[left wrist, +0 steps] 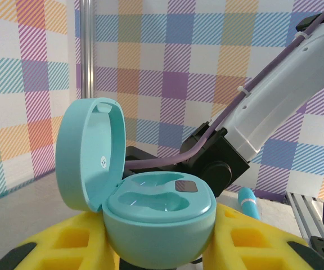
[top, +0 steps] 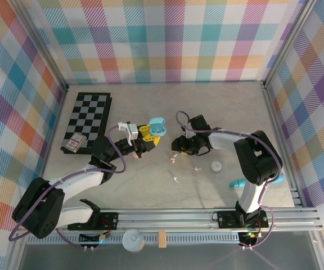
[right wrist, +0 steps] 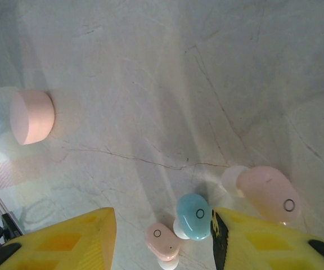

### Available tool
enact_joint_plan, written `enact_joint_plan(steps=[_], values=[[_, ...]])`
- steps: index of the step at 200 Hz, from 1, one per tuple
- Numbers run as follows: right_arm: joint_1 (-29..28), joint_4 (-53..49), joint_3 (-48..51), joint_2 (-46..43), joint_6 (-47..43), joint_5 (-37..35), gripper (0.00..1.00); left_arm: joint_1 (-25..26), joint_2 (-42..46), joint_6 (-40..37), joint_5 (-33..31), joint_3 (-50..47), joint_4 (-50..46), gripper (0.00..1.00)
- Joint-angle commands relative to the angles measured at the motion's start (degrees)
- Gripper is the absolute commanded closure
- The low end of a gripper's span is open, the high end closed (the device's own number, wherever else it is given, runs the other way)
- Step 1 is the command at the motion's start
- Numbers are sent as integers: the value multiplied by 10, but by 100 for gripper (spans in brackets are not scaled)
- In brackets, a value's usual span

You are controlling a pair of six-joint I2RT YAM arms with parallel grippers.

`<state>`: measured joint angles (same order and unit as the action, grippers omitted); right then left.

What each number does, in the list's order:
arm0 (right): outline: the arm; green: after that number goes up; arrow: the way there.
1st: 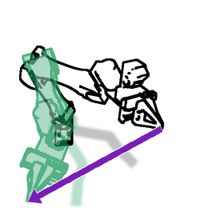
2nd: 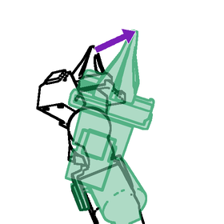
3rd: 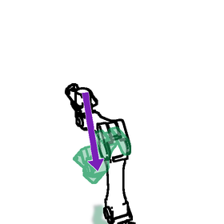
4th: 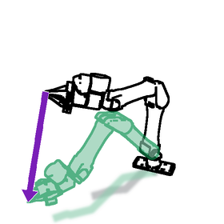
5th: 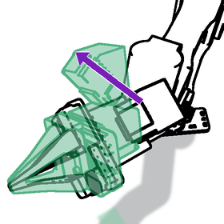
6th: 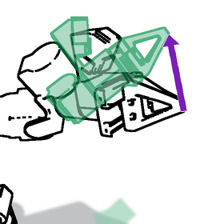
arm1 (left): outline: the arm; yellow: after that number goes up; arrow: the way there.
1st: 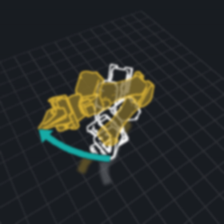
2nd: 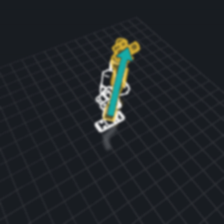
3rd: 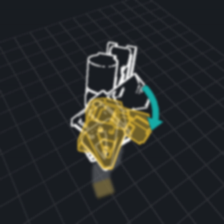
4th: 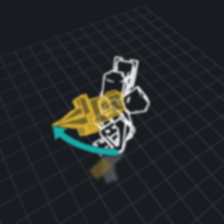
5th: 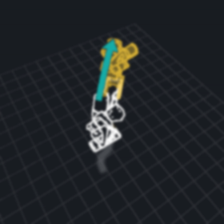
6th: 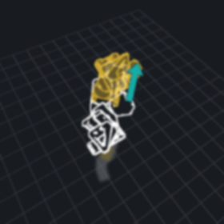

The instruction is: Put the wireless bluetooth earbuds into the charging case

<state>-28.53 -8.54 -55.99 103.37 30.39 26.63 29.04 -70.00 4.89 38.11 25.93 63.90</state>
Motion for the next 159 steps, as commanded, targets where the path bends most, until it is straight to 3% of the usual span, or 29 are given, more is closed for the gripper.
enact_joint_plan(steps=[1,159], values=[[-6,-12,-15,13,-16,-3,53,-6,12,-11,16,-4,8,67],[-18,-16,-31,37,-16,14,61,-6,19,-11,20,-5,4,67]])
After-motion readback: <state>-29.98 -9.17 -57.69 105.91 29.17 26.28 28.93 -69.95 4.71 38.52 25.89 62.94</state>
